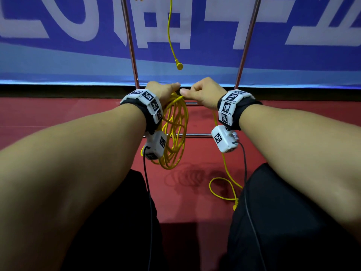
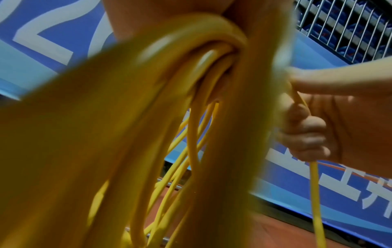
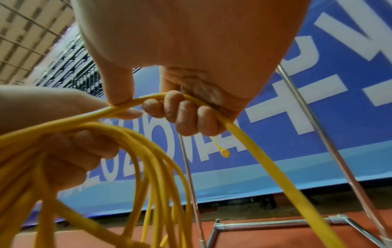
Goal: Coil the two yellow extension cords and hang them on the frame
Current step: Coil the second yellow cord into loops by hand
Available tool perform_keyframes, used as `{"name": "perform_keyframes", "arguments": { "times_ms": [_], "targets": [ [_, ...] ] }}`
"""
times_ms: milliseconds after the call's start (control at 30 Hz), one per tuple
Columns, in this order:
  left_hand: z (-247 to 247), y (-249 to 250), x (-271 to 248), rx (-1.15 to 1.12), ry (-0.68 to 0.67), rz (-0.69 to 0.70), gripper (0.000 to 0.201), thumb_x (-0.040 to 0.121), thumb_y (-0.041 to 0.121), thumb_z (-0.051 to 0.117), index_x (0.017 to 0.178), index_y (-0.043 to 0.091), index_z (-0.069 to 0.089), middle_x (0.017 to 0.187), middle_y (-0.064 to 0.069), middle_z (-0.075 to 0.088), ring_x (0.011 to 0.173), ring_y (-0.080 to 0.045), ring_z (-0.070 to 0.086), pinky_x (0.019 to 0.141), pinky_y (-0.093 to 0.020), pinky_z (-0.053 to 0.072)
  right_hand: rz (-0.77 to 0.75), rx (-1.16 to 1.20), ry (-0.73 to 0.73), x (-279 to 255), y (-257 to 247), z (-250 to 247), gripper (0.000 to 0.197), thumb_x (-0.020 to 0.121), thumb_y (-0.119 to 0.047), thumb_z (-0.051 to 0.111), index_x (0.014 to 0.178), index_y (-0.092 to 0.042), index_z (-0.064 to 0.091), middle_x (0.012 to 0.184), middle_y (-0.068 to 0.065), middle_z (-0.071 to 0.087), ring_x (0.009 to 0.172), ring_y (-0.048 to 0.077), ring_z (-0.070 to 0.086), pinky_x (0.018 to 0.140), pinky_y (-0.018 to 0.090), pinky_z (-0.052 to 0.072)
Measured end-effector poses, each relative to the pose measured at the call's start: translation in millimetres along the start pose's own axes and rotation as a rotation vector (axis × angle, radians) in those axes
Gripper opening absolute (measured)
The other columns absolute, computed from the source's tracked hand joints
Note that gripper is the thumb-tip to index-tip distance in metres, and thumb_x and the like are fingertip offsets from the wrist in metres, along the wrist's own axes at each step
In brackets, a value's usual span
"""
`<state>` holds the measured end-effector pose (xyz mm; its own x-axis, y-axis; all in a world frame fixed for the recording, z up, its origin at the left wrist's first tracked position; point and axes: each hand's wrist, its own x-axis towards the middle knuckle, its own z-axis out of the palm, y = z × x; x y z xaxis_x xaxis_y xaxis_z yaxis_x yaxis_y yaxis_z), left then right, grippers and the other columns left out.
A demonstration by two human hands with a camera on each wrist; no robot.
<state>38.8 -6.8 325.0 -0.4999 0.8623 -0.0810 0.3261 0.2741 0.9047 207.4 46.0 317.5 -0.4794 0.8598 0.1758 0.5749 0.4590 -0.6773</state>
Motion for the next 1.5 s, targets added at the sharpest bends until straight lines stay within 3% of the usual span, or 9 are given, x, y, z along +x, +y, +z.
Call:
{"name": "perform_keyframes", "arguments": {
  "times_ms": [200, 333, 400, 533, 667, 767, 900, 1200, 1500],
  "targets": [
    [3.9, -1.4, 3.7, -0.039, -0.024, 0.000, 0.063, 0.088, 0.055, 0.066, 0.113, -0.002, 0.060, 0.066, -0.006, 0.063, 0.055, -0.019, 0.058, 0.056, -0.026, 0.045, -0.073, -0.091, 0.049, 5.5, -15.3, 12.5, 0.053, 0.095, -0.055, 0.056, 0.085, -0.003, 0.066, 0.067, -0.001, 0.055, 0.057, 0.011, 0.047, 0.056, 0.029, 0.036],
    [3.2, 0.5, 3.6, -0.071, 0.002, 0.037, 0.075, 0.084, 0.058, 0.070, 0.128, -0.001, 0.057, 0.077, -0.005, 0.065, 0.070, -0.021, 0.062, 0.065, -0.031, 0.048, -0.097, -0.078, 0.051, 7.2, -13.2, 13.3, 0.052, 0.094, -0.057, 0.056, 0.087, -0.006, 0.067, 0.068, -0.003, 0.054, 0.059, 0.012, 0.047, 0.059, 0.029, 0.036],
    [1.7, 4.4, 0.5, -0.073, 0.008, 0.054, 0.077, 0.081, 0.056, 0.074, 0.130, -0.001, 0.058, 0.077, -0.003, 0.063, 0.065, -0.017, 0.058, 0.058, -0.027, 0.045, -0.088, -0.027, 0.031, 7.2, -9.2, 12.4, 0.053, 0.094, -0.057, 0.056, 0.084, -0.005, 0.065, 0.065, -0.004, 0.053, 0.057, 0.011, 0.046, 0.058, 0.028, 0.038],
    [3.0, 7.4, 3.4, -0.114, 0.053, 0.060, 0.046, 0.078, 0.049, 0.080, 0.092, 0.010, 0.060, 0.068, 0.000, 0.053, 0.064, -0.021, 0.053, 0.054, -0.028, 0.041, -0.017, 0.115, -0.072, 5.1, 1.9, 8.4, 0.053, 0.097, -0.057, 0.050, 0.069, -0.012, 0.057, 0.063, 0.004, 0.060, 0.053, 0.013, 0.055, 0.063, 0.029, 0.049],
    [-2.9, 3.7, 10.9, -0.141, 0.092, 0.057, 0.050, 0.075, 0.052, 0.081, 0.090, 0.008, 0.062, 0.074, -0.006, 0.059, 0.063, -0.022, 0.055, 0.057, -0.032, 0.043, 0.200, 0.140, -0.237, 0.7, 20.5, 9.3, 0.062, 0.096, -0.068, 0.038, 0.068, -0.016, 0.056, 0.059, 0.002, 0.066, 0.062, 0.021, 0.062, 0.070, 0.033, 0.045],
    [-4.2, 0.1, 12.5, -0.124, 0.090, 0.065, 0.063, 0.075, 0.056, 0.080, 0.104, 0.002, 0.065, 0.078, -0.005, 0.062, 0.067, -0.023, 0.059, 0.060, -0.032, 0.045, 0.306, 0.253, -0.206, 0.7, 29.5, 6.0, 0.062, 0.093, -0.068, 0.044, 0.064, -0.015, 0.054, 0.054, 0.003, 0.052, 0.050, 0.021, 0.052, 0.063, 0.033, 0.045],
    [-0.7, -3.1, 7.5, -0.036, 0.026, 0.080, 0.082, 0.077, 0.058, 0.077, 0.130, 0.000, 0.058, 0.097, -0.010, 0.070, 0.073, -0.023, 0.065, 0.055, -0.027, 0.042, 0.217, 0.198, 0.019, 4.4, 30.3, -6.6, 0.058, 0.086, -0.067, 0.059, 0.060, -0.015, 0.055, 0.048, 0.003, 0.041, 0.050, 0.023, 0.039, 0.059, 0.033, 0.036],
    [-3.8, -3.4, 3.2, -0.060, -0.111, -0.004, 0.042, 0.088, 0.046, 0.071, 0.096, 0.005, 0.069, 0.049, -0.003, 0.059, 0.032, -0.015, 0.051, 0.041, -0.018, 0.042, 0.078, 0.182, 0.194, 5.7, 20.8, -11.6, 0.047, 0.085, -0.051, 0.072, 0.067, -0.010, 0.058, 0.058, 0.004, 0.039, 0.056, 0.017, 0.034, 0.057, 0.028, 0.027],
    [3.3, 0.2, -1.1, -0.159, -0.182, -0.014, 0.060, 0.085, 0.049, 0.068, 0.115, -0.002, 0.064, 0.060, -0.008, 0.067, 0.041, -0.020, 0.059, 0.049, -0.025, 0.048, -0.014, 0.207, 0.140, 6.3, 16.6, -10.8, 0.041, 0.076, -0.045, 0.083, 0.068, -0.009, 0.064, 0.057, -0.004, 0.050, 0.057, 0.011, 0.044, 0.062, 0.027, 0.036]
  ]
}}
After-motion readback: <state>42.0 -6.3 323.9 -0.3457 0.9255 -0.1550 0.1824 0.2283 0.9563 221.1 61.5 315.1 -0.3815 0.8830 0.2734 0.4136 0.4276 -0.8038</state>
